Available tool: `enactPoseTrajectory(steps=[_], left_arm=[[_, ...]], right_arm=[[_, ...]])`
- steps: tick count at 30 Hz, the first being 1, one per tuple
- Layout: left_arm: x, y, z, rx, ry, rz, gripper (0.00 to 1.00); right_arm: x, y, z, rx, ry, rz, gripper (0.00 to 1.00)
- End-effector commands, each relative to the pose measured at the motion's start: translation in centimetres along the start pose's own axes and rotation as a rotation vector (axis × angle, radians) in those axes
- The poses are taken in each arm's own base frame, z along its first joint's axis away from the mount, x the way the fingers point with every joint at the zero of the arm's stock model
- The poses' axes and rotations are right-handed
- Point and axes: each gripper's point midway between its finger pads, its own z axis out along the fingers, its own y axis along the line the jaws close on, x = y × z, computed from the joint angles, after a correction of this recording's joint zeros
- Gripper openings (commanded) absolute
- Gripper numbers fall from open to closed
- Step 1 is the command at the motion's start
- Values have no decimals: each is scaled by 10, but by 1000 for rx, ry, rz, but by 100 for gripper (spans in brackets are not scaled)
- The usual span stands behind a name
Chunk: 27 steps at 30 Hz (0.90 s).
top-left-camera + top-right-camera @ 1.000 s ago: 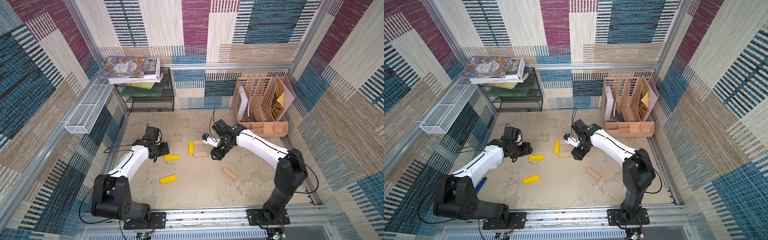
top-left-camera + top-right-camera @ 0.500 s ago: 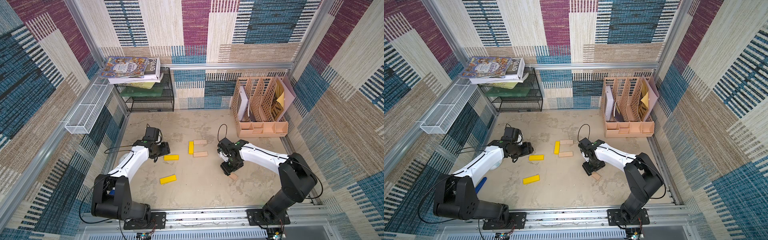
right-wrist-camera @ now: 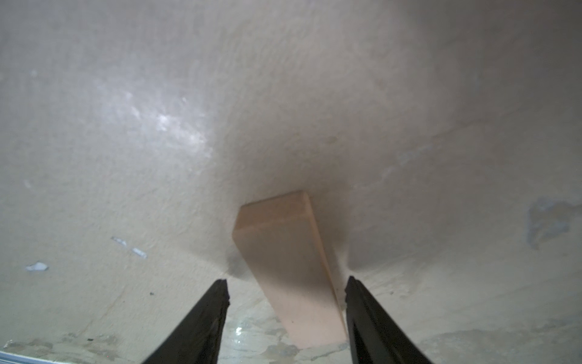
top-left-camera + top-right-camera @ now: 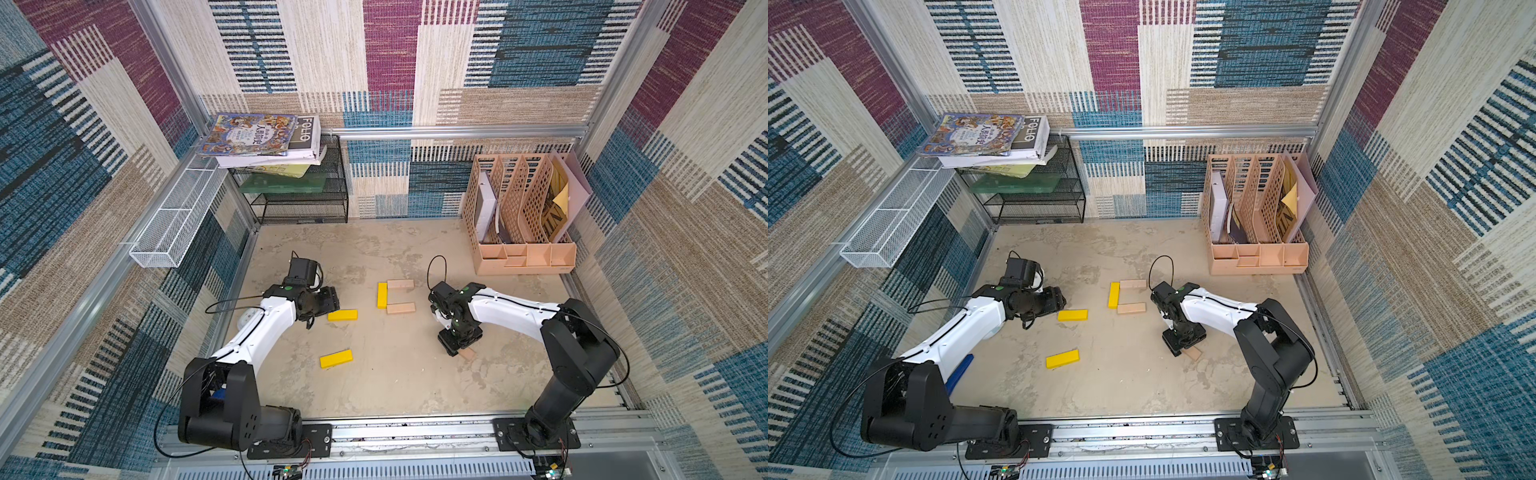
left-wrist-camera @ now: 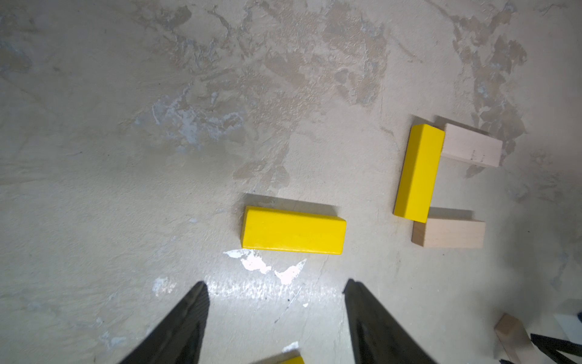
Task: Assemble the number 6 with building blocks
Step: Pick up the building block from the center of the board.
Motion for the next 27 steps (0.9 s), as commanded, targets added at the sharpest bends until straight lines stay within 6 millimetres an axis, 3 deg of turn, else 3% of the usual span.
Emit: enactPoseTrajectory(steps=[1,8,14,17,20,24,27], left_arm=[[-2,-1,-1,8,-10,1,72],[-3,-2,-1,11,-14,5,72],[0,1,-2,1,-13,13,72],[3,3,-2,-3,-11,11,72],[4,3,-2,-2,-9,10,72],[2,1,-3,2,-15,7,72],[1,0,-3,10,-17,4,72]], right_arm=[[14,0,2,1,58,15,62],[23,-2,4,10,87,30,58],[34,11,11,-31,99,36,18],[33,16,8,-33,82,33,12],[15,26,-8,-74,14,71,9],[-26,38,-41,-138,-96,226,5],[-46,50,-51,-162,-95,270,0]])
